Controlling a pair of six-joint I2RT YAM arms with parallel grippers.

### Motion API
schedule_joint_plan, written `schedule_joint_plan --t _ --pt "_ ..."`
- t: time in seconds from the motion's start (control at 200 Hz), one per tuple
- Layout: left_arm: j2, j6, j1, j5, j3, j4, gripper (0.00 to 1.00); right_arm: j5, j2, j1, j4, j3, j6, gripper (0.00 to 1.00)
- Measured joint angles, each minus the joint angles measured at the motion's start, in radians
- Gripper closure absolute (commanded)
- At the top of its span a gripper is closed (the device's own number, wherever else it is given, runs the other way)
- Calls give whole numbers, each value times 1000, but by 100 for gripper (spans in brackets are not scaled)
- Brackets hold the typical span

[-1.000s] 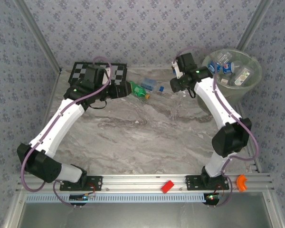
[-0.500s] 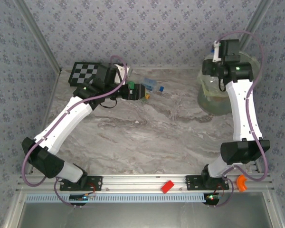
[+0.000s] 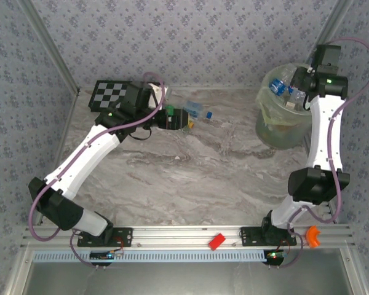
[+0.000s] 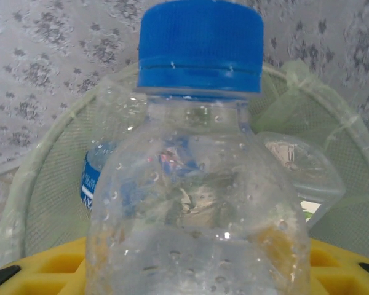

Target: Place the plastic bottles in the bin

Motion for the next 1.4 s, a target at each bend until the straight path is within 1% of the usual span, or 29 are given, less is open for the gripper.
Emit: schedule_joint_plan --t 0.105,0.165,0.24,0.29,0.31,0.325,0.67,0.905,1.134,1.234,1.399 --pt "-1 -1 0 -1 -8 0 0 -35 29 -31 15 -1 94 47" --pt "-2 -1 0 -1 -14 0 0 -58 39 -45 31 -3 142 43" --pt "-3 -3 0 -1 -20 0 0 -78 47 -57 41 -3 192 28" --pt "-4 -3 0 -2 -21 -1 0 -85 49 -59 44 -3 215 15" --pt "-4 -3 0 -2 -21 -1 0 -88 50 -59 45 -3 224 3" --pt "-4 -3 0 -2 -21 -1 0 -89 50 -59 45 -3 226 0" --pt "-17 -4 0 -18 -28 0 0 -88 48 -58 48 -8 244 0" --pt "-17 -4 0 -43 -28 -1 0 -89 -9 -32 61 -44 219 0" --pt "-17 -15 2 -136 -28 -6 0 -93 -109 85 125 -140 163 0" --pt "-17 -31 15 -175 -39 -10 0 -88 -128 162 149 -166 126 0" --pt "-22 -64 68 -209 -88 -14 0 -60 -135 300 188 -205 55 0"
